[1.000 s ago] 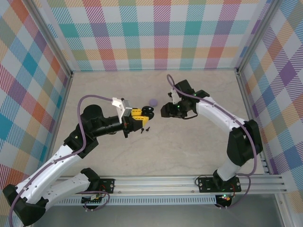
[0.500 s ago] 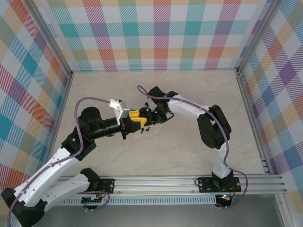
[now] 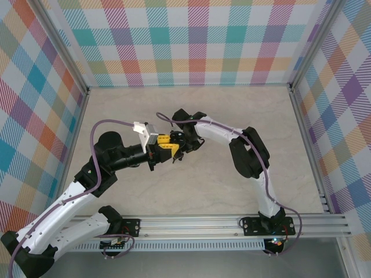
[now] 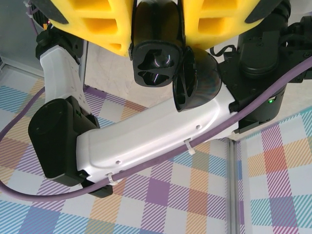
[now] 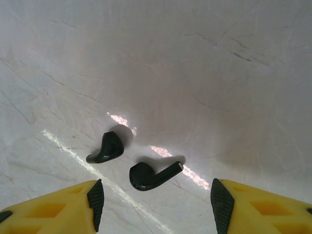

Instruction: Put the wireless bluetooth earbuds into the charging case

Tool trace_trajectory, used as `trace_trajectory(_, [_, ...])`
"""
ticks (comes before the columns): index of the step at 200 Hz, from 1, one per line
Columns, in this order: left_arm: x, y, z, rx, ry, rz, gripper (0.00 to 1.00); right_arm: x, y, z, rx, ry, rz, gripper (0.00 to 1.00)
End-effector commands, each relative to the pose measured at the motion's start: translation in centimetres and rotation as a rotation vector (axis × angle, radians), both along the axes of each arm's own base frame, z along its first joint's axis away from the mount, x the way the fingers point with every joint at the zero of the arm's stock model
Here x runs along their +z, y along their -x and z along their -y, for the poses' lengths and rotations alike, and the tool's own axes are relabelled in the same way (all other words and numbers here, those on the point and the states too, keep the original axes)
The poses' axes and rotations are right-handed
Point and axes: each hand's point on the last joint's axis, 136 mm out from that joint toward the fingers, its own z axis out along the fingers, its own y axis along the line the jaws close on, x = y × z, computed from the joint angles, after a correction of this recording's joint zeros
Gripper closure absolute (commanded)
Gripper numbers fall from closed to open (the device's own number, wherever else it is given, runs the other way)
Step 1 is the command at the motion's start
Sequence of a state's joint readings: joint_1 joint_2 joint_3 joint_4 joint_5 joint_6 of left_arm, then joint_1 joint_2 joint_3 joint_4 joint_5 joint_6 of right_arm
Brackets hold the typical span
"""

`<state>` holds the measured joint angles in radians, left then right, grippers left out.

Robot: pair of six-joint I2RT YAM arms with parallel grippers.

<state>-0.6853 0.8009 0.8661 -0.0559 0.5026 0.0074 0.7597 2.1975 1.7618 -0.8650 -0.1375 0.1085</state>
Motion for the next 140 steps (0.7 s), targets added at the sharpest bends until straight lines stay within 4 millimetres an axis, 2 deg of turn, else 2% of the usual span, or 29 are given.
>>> trace_trajectory(1, [-0.5, 0.4, -0.2, 0.004, -0.004, -0.012, 0.92, -0.4, 0.5, 0.0, 0.082, 0.041, 0.000, 0.38])
trace_trajectory(32, [-0.5, 0.4, -0.3, 0.003, -0.004, -0.012, 0.93, -0.9, 1.0, -0.4, 0.125, 0.067, -0.005, 0.38])
trace_trajectory(73, [-0.5, 0.4, -0.4, 0.008, -0.008, -0.013, 0.93, -1.7, 1.1, 0.2, 0.131, 0.123, 0.001, 0.38])
trace_trajectory(140, [-0.7, 0.4, -0.4, 0.012, -0.013, -0.015, 0.93, -2.8, -0.4, 1.1, 0.056, 0.209, 0.046, 0.45])
